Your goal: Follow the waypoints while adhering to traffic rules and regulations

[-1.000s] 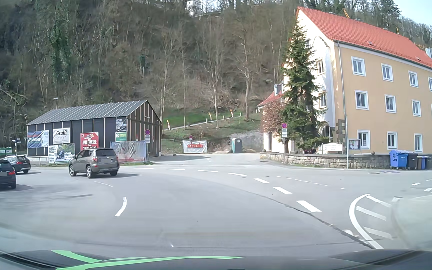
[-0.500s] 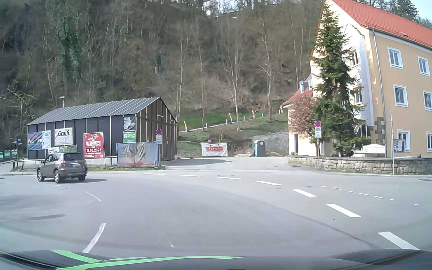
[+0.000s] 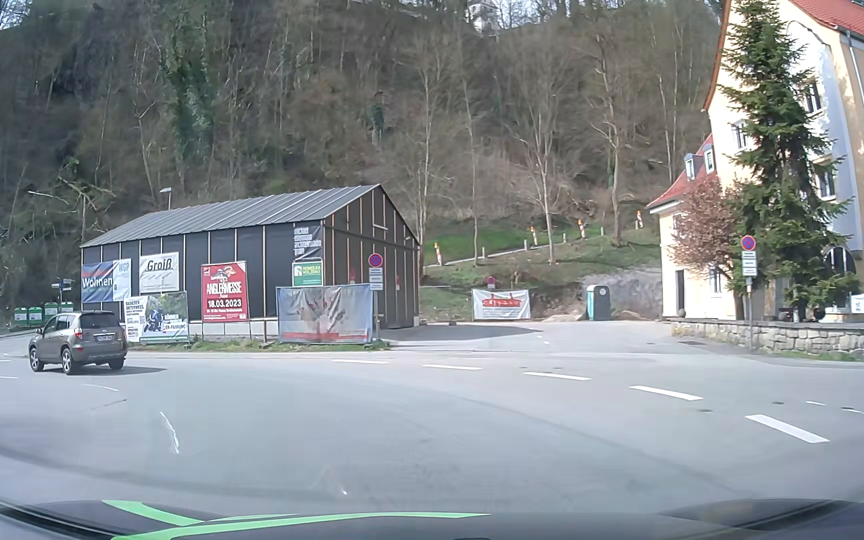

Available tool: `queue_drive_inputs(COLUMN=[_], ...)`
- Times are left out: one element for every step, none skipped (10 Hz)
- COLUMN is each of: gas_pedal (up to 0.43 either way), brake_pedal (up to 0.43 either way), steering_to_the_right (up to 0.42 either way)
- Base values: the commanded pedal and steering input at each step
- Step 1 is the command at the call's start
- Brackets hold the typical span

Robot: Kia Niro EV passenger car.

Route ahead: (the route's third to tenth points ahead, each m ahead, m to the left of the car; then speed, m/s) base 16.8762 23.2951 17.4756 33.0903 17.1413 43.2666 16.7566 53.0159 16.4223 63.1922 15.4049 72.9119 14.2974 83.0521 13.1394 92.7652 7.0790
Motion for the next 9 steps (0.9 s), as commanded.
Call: queue_drive_inputs(gas_pedal=[0.000,0.000,0.000,0.000,0.000,0.000,0.020,0.028,0.087], brake_pedal=[0.000,0.000,0.000,0.000,0.000,0.000,0.000,0.000,0.000], steering_to_the_right=[-0.191,-0.203,-0.215,-0.222,-0.225,-0.226,-0.226,-0.226,-0.228])
